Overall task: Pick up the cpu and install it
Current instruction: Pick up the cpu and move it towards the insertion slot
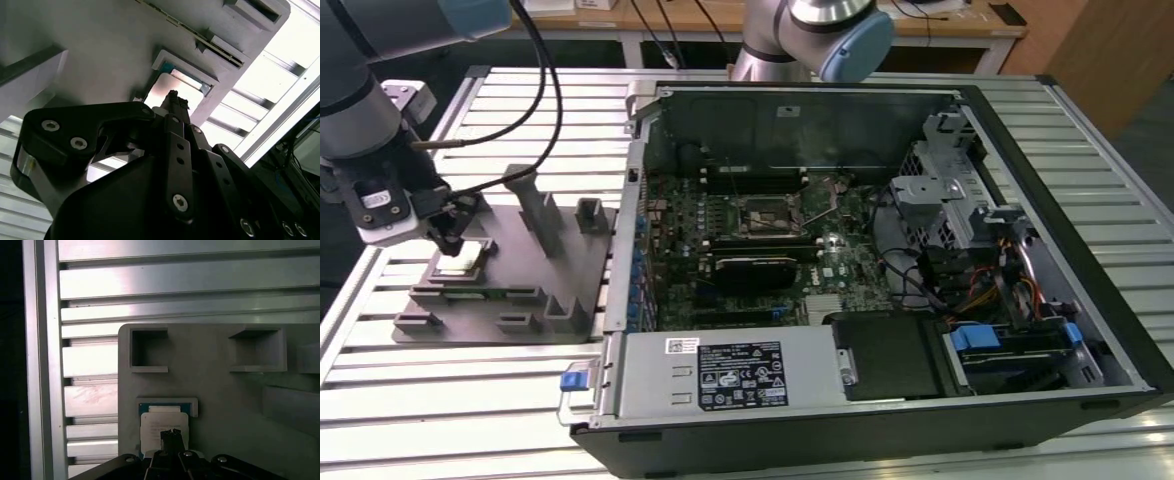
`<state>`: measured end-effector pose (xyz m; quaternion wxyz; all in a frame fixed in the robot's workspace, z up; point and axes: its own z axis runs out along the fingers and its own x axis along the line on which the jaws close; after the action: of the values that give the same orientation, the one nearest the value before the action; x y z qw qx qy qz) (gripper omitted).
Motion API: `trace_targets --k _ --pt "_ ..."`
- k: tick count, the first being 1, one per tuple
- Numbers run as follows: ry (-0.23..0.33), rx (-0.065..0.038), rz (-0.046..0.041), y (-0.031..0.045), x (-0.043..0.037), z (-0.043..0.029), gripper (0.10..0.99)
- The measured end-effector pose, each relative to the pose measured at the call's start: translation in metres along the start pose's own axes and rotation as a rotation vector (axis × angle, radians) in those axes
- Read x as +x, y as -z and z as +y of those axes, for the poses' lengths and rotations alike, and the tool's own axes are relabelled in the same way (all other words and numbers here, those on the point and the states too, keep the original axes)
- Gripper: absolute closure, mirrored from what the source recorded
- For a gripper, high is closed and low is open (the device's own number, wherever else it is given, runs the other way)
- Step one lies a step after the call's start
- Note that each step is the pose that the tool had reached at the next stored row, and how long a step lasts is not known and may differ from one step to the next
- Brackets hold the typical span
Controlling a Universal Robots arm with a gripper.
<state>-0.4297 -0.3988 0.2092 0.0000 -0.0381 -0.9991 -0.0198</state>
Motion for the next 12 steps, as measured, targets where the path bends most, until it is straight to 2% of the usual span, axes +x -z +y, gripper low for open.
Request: trace_targets --k 12 --pt "0.0 0.001 0.0006 -0.0107 0.0026 0.0035 0.98"
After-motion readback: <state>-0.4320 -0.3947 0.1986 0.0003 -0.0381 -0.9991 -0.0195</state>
